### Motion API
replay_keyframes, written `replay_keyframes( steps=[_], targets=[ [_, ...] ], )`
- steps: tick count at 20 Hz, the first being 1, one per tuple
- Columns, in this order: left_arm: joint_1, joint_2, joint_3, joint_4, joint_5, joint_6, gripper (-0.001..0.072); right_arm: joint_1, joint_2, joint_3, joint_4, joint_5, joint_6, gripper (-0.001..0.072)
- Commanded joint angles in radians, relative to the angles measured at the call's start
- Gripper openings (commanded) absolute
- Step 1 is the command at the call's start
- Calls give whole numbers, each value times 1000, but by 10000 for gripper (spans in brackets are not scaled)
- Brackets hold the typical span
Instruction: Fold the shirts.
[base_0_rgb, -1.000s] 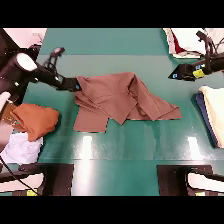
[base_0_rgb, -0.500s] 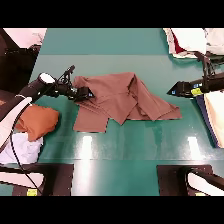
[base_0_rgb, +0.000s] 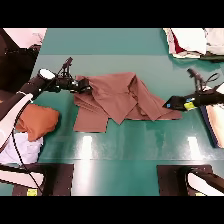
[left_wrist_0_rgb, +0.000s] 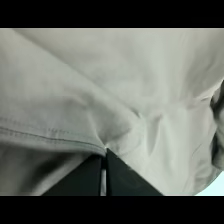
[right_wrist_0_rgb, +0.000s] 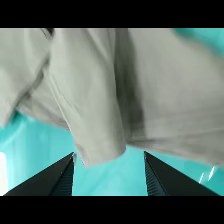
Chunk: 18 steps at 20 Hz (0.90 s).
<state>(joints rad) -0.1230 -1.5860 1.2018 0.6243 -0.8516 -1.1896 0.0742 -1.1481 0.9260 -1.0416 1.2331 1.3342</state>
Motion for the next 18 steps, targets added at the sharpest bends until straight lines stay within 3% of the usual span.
replay_keyframes(
  steps=[1,4,5,6,7,9,12,18],
  targets=[
    [0,0,45,-5,-32,4,23,57,-77,-69,26,-42,-15,493],
    [0,0,89,-3,-82,7,23,140,-182,-21,72,-94,-45,489],
    [0,1,101,0,-104,13,23,158,-214,3,68,-93,-45,442],
    [0,7,110,5,-120,13,23,167,-238,24,66,-88,-45,267],
    [0,16,124,19,-134,12,23,167,-257,49,51,-74,-45,18],
    [8,53,168,67,-153,11,23,156,-256,99,8,-47,-30,20],
    [60,174,293,96,-190,11,23,78,-146,237,-113,11,71,20],
    [138,479,660,96,-204,18,23,-120,154,682,-137,27,76,20]
  ],
)
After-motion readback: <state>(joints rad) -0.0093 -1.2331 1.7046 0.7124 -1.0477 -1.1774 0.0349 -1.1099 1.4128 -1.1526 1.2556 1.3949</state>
